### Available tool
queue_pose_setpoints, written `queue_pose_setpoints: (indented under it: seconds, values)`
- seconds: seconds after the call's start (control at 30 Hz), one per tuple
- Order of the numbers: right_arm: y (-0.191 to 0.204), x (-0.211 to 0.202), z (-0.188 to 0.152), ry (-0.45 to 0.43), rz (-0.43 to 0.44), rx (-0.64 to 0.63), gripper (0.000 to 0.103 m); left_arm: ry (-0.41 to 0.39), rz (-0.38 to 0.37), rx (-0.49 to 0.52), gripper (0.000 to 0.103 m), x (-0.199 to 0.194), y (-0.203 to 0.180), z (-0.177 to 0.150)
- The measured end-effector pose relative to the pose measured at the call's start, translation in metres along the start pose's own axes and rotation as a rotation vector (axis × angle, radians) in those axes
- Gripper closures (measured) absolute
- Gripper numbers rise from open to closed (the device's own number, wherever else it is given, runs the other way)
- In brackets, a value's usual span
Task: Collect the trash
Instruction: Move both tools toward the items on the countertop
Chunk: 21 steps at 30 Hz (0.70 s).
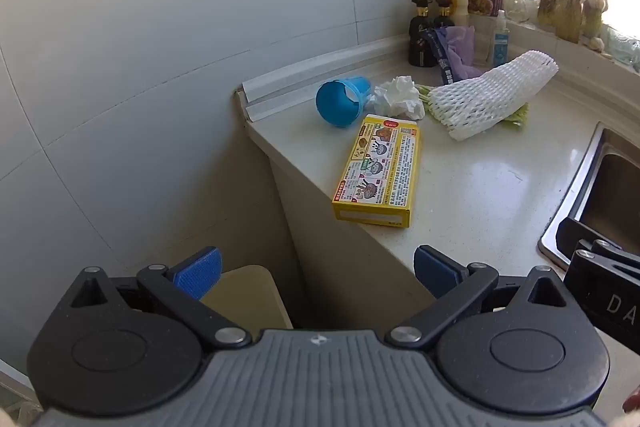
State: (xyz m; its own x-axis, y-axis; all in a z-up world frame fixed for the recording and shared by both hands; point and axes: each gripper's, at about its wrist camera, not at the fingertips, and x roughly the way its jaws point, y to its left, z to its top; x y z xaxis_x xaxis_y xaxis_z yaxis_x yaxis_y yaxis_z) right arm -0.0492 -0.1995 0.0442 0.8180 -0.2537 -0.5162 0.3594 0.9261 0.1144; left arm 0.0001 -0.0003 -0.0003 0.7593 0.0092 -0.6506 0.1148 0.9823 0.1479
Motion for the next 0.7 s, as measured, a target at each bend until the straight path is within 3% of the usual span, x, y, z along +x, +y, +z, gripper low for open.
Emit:
queue_pose_setpoints:
  seconds: [0.7]
  values:
    - [0.0030, 0.0021, 0.0021, 0.002, -0.030, -0.043, 0.000, -0.002, -0.003, 0.001, 0.000, 0.0007, 0.0036, -0.0010]
